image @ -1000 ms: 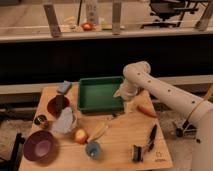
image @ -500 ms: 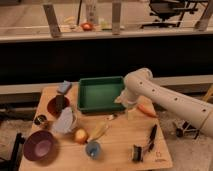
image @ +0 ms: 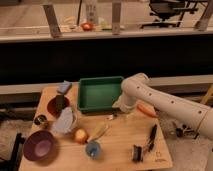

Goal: Place fork in plastic cup

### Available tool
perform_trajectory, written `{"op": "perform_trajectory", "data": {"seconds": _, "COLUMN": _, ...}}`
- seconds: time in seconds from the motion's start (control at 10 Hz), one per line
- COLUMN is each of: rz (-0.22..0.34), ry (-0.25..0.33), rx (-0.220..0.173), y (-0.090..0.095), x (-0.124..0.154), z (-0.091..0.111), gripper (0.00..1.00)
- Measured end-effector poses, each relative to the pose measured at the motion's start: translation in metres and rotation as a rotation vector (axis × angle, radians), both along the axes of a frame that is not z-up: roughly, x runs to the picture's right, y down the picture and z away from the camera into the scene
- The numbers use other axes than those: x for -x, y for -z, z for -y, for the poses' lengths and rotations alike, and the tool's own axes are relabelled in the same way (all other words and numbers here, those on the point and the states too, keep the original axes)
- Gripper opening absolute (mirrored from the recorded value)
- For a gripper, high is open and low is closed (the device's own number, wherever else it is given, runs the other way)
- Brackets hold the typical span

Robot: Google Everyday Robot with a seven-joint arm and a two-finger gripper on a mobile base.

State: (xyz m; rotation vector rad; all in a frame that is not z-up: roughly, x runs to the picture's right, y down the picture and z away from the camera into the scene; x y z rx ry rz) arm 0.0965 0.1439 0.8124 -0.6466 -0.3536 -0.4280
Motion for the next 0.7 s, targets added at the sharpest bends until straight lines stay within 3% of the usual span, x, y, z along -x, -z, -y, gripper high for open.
{"op": "perform_trajectory", "data": {"seconds": 0.3, "rz": 0.002, "ry": -0.002, "rx": 0.037, "y": -0.008, "x": 0.002, "z": -0.013, "gripper": 0.8}}
{"op": "perform_trajectory", "data": {"seconds": 0.7, "rz": -0.02, "ry": -0.006, "rx": 0.096, "y": -0.043, "x": 0.005, "z": -0.04, "gripper": 0.8}}
